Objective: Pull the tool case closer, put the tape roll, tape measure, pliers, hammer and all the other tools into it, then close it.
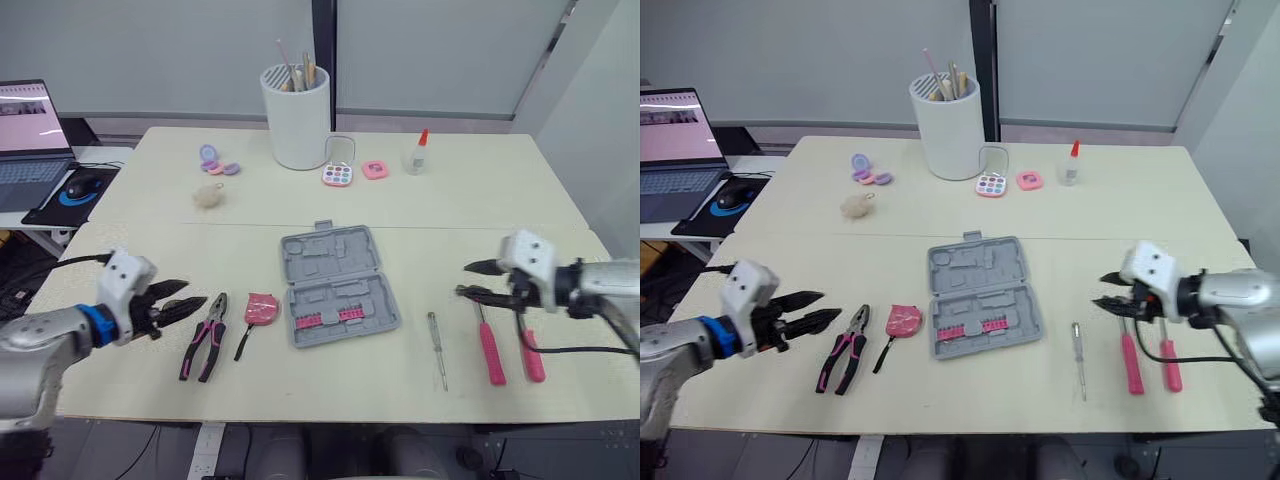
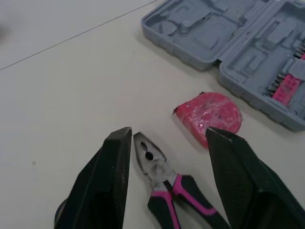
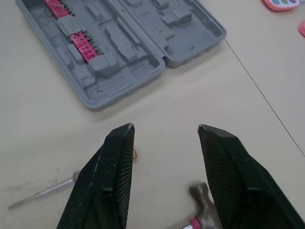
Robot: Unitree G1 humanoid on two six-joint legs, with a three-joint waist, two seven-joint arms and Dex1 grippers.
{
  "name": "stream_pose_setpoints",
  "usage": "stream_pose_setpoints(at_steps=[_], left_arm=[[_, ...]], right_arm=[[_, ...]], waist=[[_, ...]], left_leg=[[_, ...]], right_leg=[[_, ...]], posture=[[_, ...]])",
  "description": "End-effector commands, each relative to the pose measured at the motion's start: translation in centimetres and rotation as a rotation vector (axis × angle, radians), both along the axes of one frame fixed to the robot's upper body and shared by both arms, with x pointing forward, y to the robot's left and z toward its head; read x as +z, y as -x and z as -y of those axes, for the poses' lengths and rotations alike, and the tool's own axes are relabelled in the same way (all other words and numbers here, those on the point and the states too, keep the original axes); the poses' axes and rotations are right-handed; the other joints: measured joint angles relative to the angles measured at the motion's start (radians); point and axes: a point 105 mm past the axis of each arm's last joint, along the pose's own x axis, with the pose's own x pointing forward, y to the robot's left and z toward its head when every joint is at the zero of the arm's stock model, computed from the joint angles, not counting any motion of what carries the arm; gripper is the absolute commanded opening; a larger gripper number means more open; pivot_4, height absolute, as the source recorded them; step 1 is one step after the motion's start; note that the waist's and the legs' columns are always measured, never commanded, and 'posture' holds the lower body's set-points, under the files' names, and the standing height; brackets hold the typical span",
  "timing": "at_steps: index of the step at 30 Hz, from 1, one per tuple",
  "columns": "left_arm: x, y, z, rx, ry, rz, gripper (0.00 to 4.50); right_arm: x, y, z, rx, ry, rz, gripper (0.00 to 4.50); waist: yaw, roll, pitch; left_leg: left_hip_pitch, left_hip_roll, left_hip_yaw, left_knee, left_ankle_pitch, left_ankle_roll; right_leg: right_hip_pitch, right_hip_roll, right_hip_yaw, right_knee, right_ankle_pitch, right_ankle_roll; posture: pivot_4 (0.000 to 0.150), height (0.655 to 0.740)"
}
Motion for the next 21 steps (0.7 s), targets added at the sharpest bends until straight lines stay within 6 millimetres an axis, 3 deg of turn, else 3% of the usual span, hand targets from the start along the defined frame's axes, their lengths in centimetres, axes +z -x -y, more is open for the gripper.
stream_pose_setpoints(at_steps=[1,5,7,14,21], left_arm=[[-0.8,-1.3,1.0,-0.06,-0.07,-0.012,1.27],[-2.0,-2.8,2.4,-0.12,-0.119,-0.038,0.0],[-2.5,-3.8,3.4,-0.151,-0.142,-0.042,0.0],[-3.5,-6.3,5.4,-0.187,-0.18,-0.055,0.0],[-4.7,-7.2,7.1,-0.242,-0.219,-0.103,0.0]], right_arm=[[-0.6,-1.9,-1.7,-0.017,0.049,0.046,1.27],[-2.3,-4.0,-3.5,-0.026,0.096,0.056,0.42],[-3.1,-5.2,-4.3,-0.036,0.108,0.049,0.02],[-4.5,-8.3,-6.1,-0.047,0.155,0.066,0.02],[-5.3,-10.2,-7.6,-0.041,0.157,0.054,0.02]], waist=[[0.0,0.0,0.0],[0.0,0.0,0.0],[0.001,0.0,0.0],[-0.002,0.0,0.0],[-0.008,0.0,0.0]], left_leg=[[0.0,0.0,0.0,0.0,0.0,0.0],[0.0,0.0,0.0,0.001,0.0,0.0],[-0.002,0.0,0.0,0.002,0.0,0.0],[-0.002,0.0,0.001,0.004,0.0,0.0],[-0.003,0.001,0.002,0.004,0.0,0.0]], right_leg=[[0.0,0.001,0.0,0.001,0.0,0.0],[-0.001,0.001,0.001,0.001,0.0,0.0],[-0.003,0.002,0.001,0.002,0.0,0.0],[-0.003,0.007,0.002,0.005,0.0,0.0],[-0.006,0.007,0.002,0.008,0.0,0.0]], posture=[[0.15,0.7366],[0.15,0.7366],[0.15,0.7366],[0.15,0.7366],[0.15,0.7366]])
